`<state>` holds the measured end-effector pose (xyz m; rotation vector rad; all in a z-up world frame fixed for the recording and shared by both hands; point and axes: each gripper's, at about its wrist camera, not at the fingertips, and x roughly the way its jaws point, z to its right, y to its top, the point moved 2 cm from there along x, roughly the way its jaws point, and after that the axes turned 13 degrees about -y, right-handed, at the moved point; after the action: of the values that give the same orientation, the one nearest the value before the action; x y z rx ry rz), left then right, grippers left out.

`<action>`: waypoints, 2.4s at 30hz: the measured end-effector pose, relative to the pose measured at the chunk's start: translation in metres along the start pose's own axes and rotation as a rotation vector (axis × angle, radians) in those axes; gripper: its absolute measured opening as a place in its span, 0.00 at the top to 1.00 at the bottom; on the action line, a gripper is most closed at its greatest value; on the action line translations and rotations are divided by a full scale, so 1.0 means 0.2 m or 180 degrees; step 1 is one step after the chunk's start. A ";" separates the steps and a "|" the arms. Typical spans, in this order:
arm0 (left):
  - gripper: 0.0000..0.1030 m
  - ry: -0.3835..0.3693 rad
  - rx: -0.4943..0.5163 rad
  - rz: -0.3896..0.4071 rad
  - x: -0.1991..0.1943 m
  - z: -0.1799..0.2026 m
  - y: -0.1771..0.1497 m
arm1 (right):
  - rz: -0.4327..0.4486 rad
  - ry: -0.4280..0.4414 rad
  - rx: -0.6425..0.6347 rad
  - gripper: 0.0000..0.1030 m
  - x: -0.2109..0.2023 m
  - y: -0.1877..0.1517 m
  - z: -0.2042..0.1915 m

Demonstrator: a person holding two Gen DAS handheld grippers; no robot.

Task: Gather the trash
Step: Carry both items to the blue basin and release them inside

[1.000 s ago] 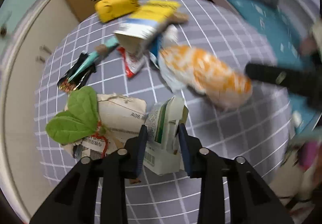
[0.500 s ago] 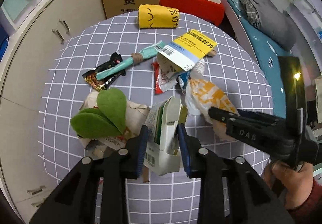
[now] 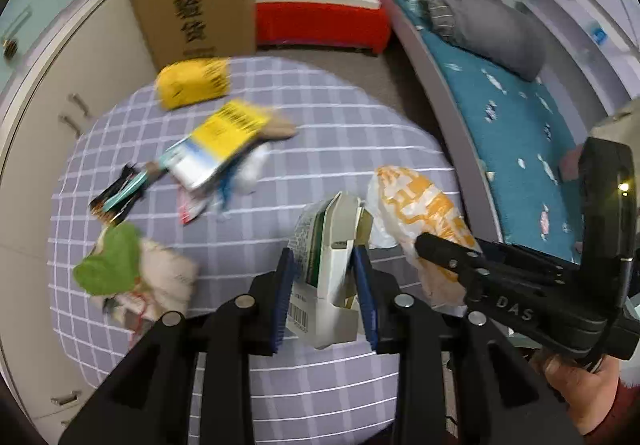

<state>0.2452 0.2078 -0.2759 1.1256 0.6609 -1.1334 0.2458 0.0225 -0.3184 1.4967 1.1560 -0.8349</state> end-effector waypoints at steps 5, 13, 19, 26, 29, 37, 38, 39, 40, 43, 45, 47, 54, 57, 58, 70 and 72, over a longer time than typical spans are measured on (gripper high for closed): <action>0.71 -0.0130 0.0173 -0.0005 0.07 0.34 0.08 | 0.0243 -0.0126 0.0237 0.62 -0.24 0.05 0.36; 0.71 -0.0287 0.0536 -0.0083 0.22 0.85 0.17 | 0.0493 -0.0345 0.0750 0.61 -0.49 0.02 0.91; 0.71 -0.0390 0.0728 -0.0153 0.33 1.15 0.22 | 0.0643 -0.0409 0.0969 0.60 -0.61 -0.01 1.17; 0.70 -0.0466 0.0916 -0.0214 0.46 1.42 0.27 | 0.0799 -0.0470 0.1173 0.60 -0.73 -0.02 1.42; 0.66 -0.0505 0.0934 -0.0192 0.51 1.52 0.31 | 0.0852 -0.0495 0.1225 0.60 -0.76 -0.02 1.47; 0.28 -0.0468 0.0910 -0.0146 0.55 1.60 0.37 | 0.0865 -0.0474 0.1343 0.59 -0.77 -0.01 1.58; 0.28 -0.0458 0.0905 -0.0145 0.55 1.60 0.37 | 0.0865 -0.0461 0.1347 0.59 -0.77 0.00 1.58; 0.28 -0.0450 0.0897 -0.0143 0.55 1.59 0.37 | 0.0865 -0.0453 0.1342 0.59 -0.76 0.01 1.58; 0.28 -0.0436 0.0889 -0.0141 0.55 1.58 0.37 | 0.0866 -0.0444 0.1332 0.59 -0.76 0.01 1.58; 0.28 -0.0384 0.0870 -0.0119 0.54 1.56 0.38 | 0.0861 -0.0413 0.1288 0.59 -0.74 0.04 1.56; 0.28 -0.0363 0.0837 -0.0110 0.53 1.54 0.39 | 0.0853 -0.0384 0.1250 0.59 -0.73 0.06 1.55; 0.28 -0.0338 0.0795 -0.0103 0.53 1.51 0.40 | 0.0839 -0.0361 0.1211 0.59 -0.72 0.08 1.53; 0.28 -0.0286 0.0653 -0.0079 0.51 1.43 0.42 | 0.0805 -0.0302 0.1103 0.58 -0.68 0.13 1.46; 0.28 -0.0264 0.0628 -0.0057 0.50 1.41 0.42 | 0.0801 -0.0287 0.1066 0.58 -0.67 0.15 1.44; 0.28 -0.0258 0.0622 -0.0045 0.49 1.41 0.42 | 0.0800 -0.0285 0.1057 0.58 -0.66 0.16 1.43; 0.27 -0.0166 0.0533 0.0060 0.42 1.32 0.44 | 0.0874 -0.0333 0.0984 0.20 -0.61 0.22 1.40; 0.27 -0.0151 0.0515 0.0076 0.41 1.31 0.44 | 0.0878 -0.0332 0.0959 0.20 -0.61 0.22 1.38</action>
<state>0.3246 -0.0646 -0.2274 1.2365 0.5248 -1.2061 0.2677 -0.2761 -0.2581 1.7875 0.7475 -0.9109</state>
